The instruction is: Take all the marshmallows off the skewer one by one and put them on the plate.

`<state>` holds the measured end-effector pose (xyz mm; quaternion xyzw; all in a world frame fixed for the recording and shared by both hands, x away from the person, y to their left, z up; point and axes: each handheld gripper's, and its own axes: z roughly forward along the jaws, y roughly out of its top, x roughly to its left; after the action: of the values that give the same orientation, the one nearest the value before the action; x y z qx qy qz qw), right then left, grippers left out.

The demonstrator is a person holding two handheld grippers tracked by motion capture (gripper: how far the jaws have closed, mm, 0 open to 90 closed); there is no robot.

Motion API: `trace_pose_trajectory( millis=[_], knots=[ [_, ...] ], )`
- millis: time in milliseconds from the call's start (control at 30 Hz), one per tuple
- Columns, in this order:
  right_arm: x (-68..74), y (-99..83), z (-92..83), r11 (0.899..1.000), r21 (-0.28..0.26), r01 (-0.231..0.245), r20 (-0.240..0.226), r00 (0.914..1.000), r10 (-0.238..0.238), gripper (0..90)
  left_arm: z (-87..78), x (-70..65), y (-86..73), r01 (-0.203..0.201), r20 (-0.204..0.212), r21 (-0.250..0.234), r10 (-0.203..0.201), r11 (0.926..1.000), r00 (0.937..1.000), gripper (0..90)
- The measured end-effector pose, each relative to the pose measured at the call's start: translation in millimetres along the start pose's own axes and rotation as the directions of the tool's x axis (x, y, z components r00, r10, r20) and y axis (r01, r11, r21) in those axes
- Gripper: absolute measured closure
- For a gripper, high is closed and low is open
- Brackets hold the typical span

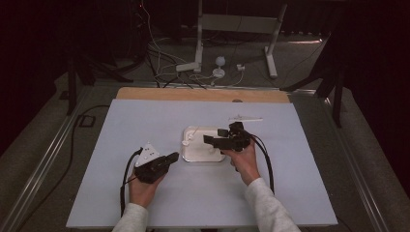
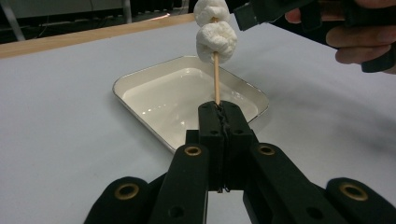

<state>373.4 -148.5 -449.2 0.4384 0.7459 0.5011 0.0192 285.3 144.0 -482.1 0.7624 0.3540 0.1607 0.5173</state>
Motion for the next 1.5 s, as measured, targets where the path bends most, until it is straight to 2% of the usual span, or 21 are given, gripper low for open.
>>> trace_pose_trajectory(
  millis=[233, 267, 367, 400, 467, 533, 567, 633, 767, 867, 933, 967, 1000, 1033, 1100, 1133, 1367, 1500],
  knots=[
    [9.5, 1.5, 0.7, 1.000, -0.012, 0.007, -0.062, 0.9980, -0.007, 28.0, 0.3, -1.4, 0.3, 0.001, 0.008, -0.009, 0.000, 1.0000, 1.0000, 90.0],
    [12.0, 1.6, 2.3, 1.000, -0.014, 0.004, -0.089, 0.9960, -0.005, 31.6, 0.1, -1.5, 0.4, -0.001, 0.011, -0.012, 0.001, 0.9999, 0.9999, 90.0],
    [13.6, 1.4, 4.5, 1.000, -0.014, -0.005, -0.113, 0.9936, 0.003, 35.4, 0.0, -2.4, 0.5, -0.003, 0.018, -0.018, 0.003, 0.9998, 0.9998, 90.0],
    [14.7, 1.3, 6.9, 1.000, -0.010, -0.020, -0.137, 0.9904, 0.019, 37.7, 0.3, -3.0, 0.5, -0.004, 0.022, -0.019, 0.005, 0.9998, 0.9998, 90.0],
    [15.1, 1.3, 8.1, 1.000, -0.011, -0.028, -0.142, 0.9895, 0.026, 39.0, 0.8, -3.9, 0.6, -0.011, 0.028, -0.020, 0.011, 0.9997, 0.9995, 90.0],
    [15.2, 1.4, 11.4, 0.998, -0.010, -0.057, -0.184, 0.9815, 0.054, 43.4, 1.3, -4.5, 0.6, -0.015, 0.036, -0.020, 0.015, 0.9997, 0.9992, 90.0],
    [15.2, 1.4, 11.4, 0.998, -0.010, -0.057, -0.184, 0.9815, 0.054, 43.4, 1.5, -4.9, 0.6, -0.016, 0.039, -0.023, 0.017, 0.9996, 0.9991, 90.0],
    [16.0, 1.4, 14.0, 0.997, 0.000, -0.072, -0.211, 0.9750, 0.071, 47.3, 1.7, -5.7, 0.6, -0.020, 0.047, -0.027, 0.022, 0.9994, 0.9987, 90.0],
    [16.5, 1.4, 15.8, 0.996, 0.008, -0.085, -0.231, 0.9692, 0.084, 52.1, 1.3, -6.7, 0.8, -0.030, 0.057, -0.037, 0.032, 0.9989, 0.9978, 90.0],
    [15.9, 1.5, 16.2, 0.993, 0.009, -0.115, -0.265, 0.9575, 0.113, 57.7, 0.6, -7.1, 1.0, -0.035, 0.064, -0.045, 0.038, 0.9984, 0.9972, 90.0],
    [15.8, 1.5, 16.6, 0.993, 0.012, -0.118, -0.273, 0.9548, 0.117, 59.8, 0.8, -7.5, 0.8, -0.041, 0.066, -0.045, 0.044, 0.9982, 0.9968, 90.0],
    [16.2, 1.4, 17.1, 0.992, 0.022, -0.128, -0.283, 0.9503, 0.129, 64.1, 1.1, -7.7, 0.8, -0.042, 0.068, -0.044, 0.045, 0.9981, 0.9967, 90.0],
    [16.2, 1.4, 17.1, 0.992, 0.022, -0.128, -0.283, 0.9503, 0.129, 64.1, 1.4, -7.9, 0.7, -0.046, 0.069, -0.042, 0.048, 0.9981, 0.9965, 90.0],
    [16.2, 1.2, 17.7, 0.989, 0.041, -0.140, -0.291, 0.9456, 0.145, 70.1, 1.8, -8.2, 0.5, -0.049, 0.066, -0.038, 0.052, 0.9981, 0.9965, 90.0],
    [16.5, 1.4, 17.5, 0.989, 0.048, -0.142, -0.288, 0.9459, 0.149, 72.4, 2.3, -8.4, 0.4, -0.052, 0.064, -0.030, 0.053, 0.9982, 0.9965, 90.0],
    [17.5, 1.9, 15.6, 0.991, 0.046, -0.127, -0.267, 0.9544, 0.134, 75.2, 2.4, -8.6, 0.6, -0.054, 0.063, -0.027, 0.055, 0.9982, 0.9965, 90.0],
    [20.6, 6.4, 9.3, 0.994, 0.009, -0.110, -0.251, 0.9618, 0.109, 78.0, 2.0, -9.9, 3.2, -0.062, 0.065, -0.041, 0.064, 0.9973, 0.9958, 90.0],
    [26.1, 10.9, 7.0, 0.996, -0.015, -0.087, -0.234, 0.9689, 0.081, 78.8, -0.3, -9.2, 3.9, -0.065, 0.060, -0.050, 0.068, 0.9967, 0.9959, 90.0]
  ],
)
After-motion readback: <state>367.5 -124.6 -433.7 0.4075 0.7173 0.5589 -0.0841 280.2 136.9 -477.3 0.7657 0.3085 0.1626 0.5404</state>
